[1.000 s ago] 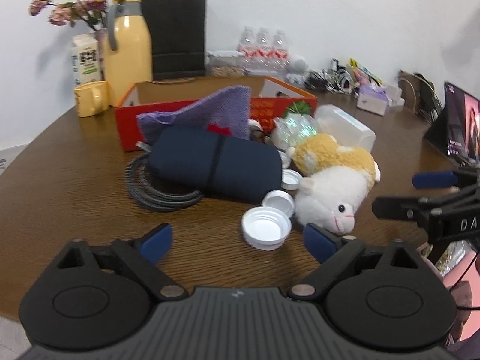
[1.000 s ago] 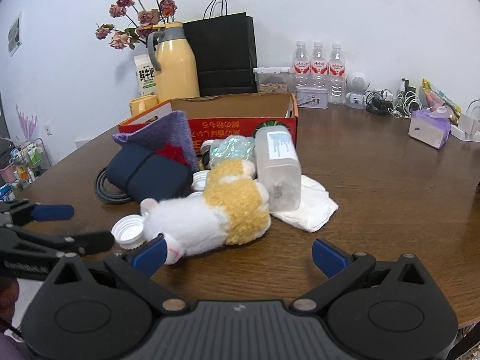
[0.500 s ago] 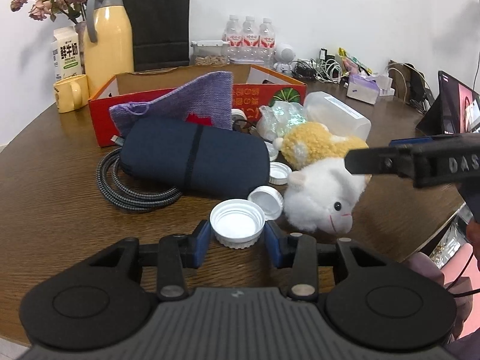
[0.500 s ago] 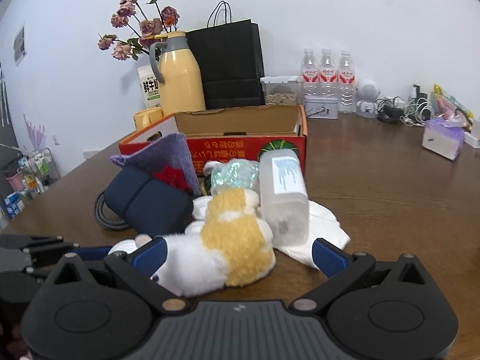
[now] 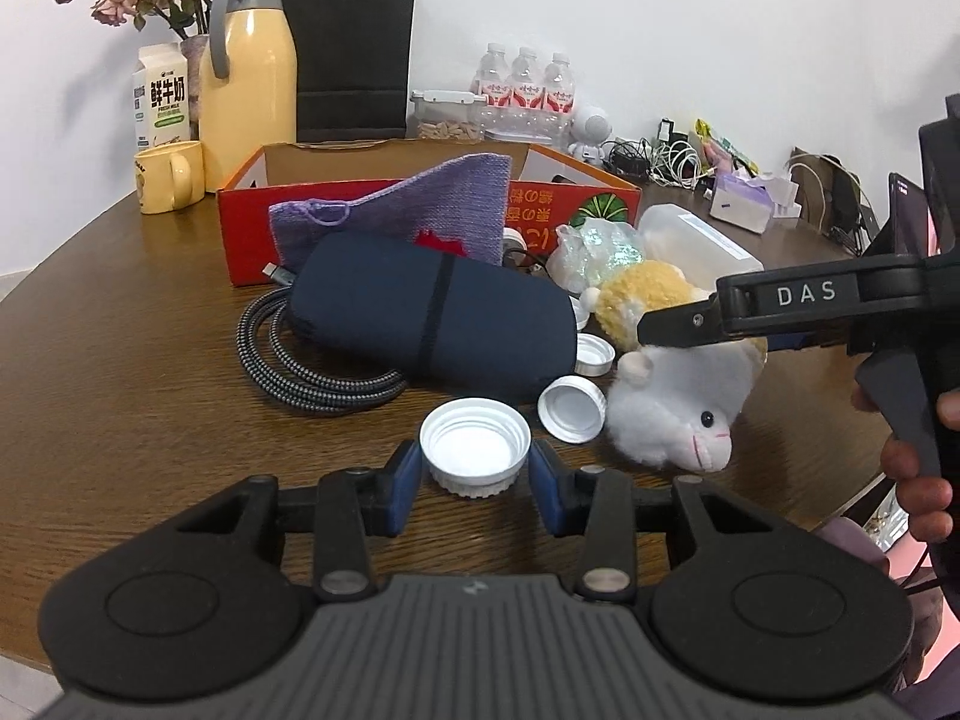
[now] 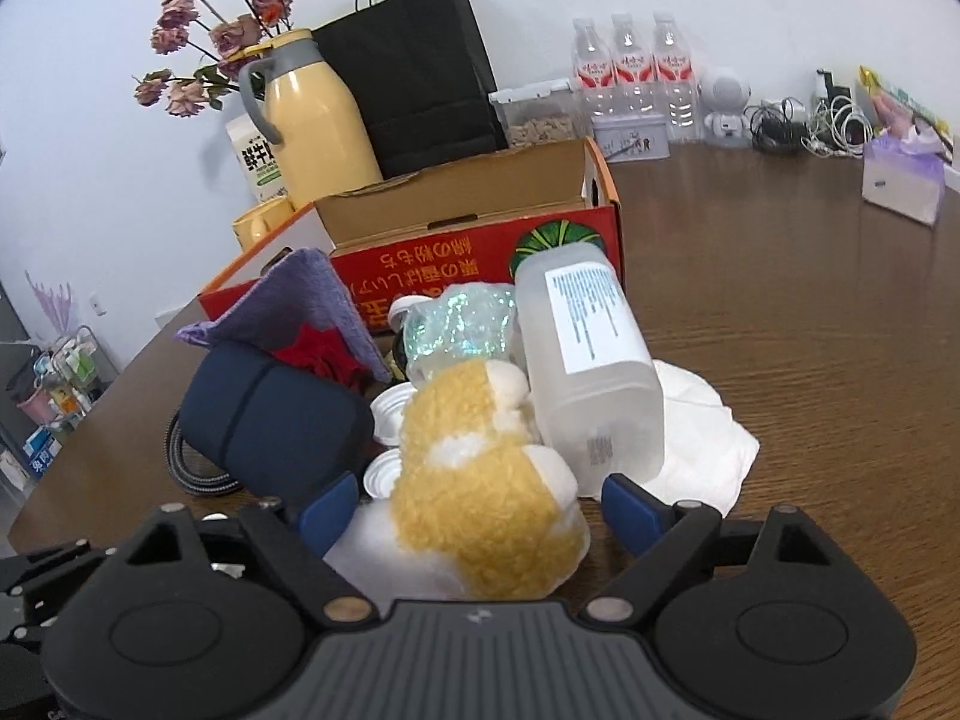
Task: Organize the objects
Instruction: 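Grasp the white bottle cap with the left tool while the right tool grasps the plush alpaca, then carry the cap and alpaca into the cardboard box and open both tools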
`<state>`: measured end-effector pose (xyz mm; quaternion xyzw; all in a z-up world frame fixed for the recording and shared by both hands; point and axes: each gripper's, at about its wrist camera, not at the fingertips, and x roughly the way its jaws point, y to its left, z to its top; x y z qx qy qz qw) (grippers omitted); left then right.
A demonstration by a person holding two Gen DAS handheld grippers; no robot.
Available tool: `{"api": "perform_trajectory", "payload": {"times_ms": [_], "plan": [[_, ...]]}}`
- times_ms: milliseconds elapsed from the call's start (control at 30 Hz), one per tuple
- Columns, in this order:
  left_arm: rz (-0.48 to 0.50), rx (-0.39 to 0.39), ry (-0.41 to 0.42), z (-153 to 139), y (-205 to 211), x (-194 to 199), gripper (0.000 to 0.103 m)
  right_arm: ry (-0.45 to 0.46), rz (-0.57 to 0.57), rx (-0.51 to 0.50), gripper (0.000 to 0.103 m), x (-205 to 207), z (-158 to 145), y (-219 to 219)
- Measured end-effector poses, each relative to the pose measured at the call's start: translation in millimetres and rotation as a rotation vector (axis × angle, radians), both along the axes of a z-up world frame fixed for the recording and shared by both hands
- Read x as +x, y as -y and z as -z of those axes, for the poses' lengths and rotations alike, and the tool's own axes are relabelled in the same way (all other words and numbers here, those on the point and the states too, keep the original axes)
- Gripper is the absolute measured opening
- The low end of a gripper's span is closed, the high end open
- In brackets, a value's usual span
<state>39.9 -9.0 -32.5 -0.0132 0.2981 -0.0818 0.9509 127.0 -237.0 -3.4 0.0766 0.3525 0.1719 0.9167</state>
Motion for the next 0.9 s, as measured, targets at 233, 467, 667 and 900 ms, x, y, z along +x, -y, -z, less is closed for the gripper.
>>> {"api": "perform_trajectory", "payload": {"times_ms": [233, 467, 667, 900], "plan": [[-0.001, -0.020, 0.018, -2, -7, -6, 0.040, -0.009, 0.022, 0.004, 0.070, 0, 1, -4], [-0.007, -0.029, 0.044, -7, -12, -12, 0.040, -0.007, 0.061, 0.029, 0.059, -3, -1, 1], [-0.015, -0.028, 0.076, -15, -15, -17, 0.040, 0.008, 0.072, 0.048, 0.057, -10, -6, 5], [-0.023, -0.023, 0.117, -27, -17, -17, 0.039, 0.062, 0.060, 0.068, 0.057, -18, -20, 8]]}}
